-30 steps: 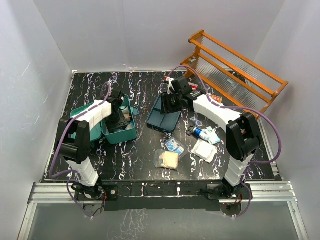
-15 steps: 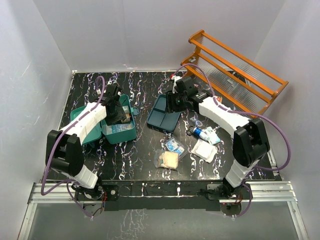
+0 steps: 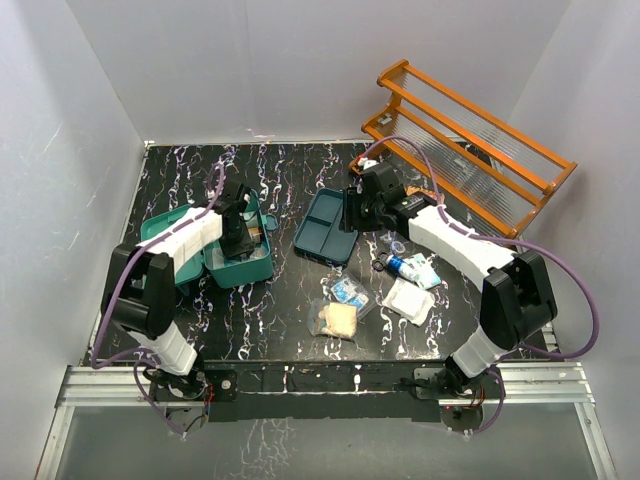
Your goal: Organize the medicine kit
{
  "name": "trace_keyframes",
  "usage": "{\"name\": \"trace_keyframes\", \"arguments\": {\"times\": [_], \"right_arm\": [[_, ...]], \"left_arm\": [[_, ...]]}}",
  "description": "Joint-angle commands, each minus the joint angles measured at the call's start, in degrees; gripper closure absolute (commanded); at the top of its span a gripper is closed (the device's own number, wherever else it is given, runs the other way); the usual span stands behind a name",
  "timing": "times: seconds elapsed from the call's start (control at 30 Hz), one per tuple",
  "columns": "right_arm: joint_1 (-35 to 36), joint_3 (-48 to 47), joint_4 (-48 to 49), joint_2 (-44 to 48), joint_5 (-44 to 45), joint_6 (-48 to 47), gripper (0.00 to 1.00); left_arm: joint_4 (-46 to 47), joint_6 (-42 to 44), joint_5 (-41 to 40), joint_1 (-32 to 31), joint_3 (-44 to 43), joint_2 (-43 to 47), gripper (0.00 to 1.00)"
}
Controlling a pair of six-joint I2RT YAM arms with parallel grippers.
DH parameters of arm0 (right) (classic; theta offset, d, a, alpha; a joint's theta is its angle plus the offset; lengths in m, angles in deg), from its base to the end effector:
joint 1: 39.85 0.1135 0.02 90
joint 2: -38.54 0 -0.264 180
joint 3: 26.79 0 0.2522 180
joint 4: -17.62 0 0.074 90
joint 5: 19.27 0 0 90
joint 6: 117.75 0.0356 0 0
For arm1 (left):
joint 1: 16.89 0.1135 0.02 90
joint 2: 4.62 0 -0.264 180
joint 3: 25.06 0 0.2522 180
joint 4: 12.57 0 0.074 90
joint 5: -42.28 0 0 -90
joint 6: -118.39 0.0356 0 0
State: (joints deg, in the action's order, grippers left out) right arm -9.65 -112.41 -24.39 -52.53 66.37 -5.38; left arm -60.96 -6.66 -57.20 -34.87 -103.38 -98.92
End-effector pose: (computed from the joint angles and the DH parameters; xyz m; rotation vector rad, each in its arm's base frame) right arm 0.3012 0.1784 0.2728 -0.2044 2.4522 0.5081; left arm 0.3152 -0.0961 0.2089 -0.4458 2.6312 -0.0730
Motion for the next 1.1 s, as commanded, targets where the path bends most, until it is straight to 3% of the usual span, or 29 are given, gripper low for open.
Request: {"name": "trace_keyframes", "arguments": {"times": [0.0,0.33,0.5,0.73,1.07], "right_arm": [[-0.24,0.66,2.76,3.84,0.9,2.42,0.59],[0.39,3.34,-1.35,5.47,1.29,3.32,0.56],[2.72,4.16,-5.02,7.35,3.96,3.03,0.52],[9.74,9.28,-9.73,8.95,8.98,5.1,0.51],[21.78,16.06,-10.89,9.75,9.72,9.16,0.5]], "left_arm": [[0.61,1.69,1.01,-0.63,0.84,-1.45,0.77],[1.72,2.88,1.81,-0.83,3.64,-0.49,0.78],[-2.19,3.31,0.95,-0.8,-1.35,3.49,0.7],[-5.81,2.46,1.22,-0.82,-4.93,11.84,0.63],[-5.46,2.25,-0.02,-0.72,-4.25,25.84,0.54]]}}
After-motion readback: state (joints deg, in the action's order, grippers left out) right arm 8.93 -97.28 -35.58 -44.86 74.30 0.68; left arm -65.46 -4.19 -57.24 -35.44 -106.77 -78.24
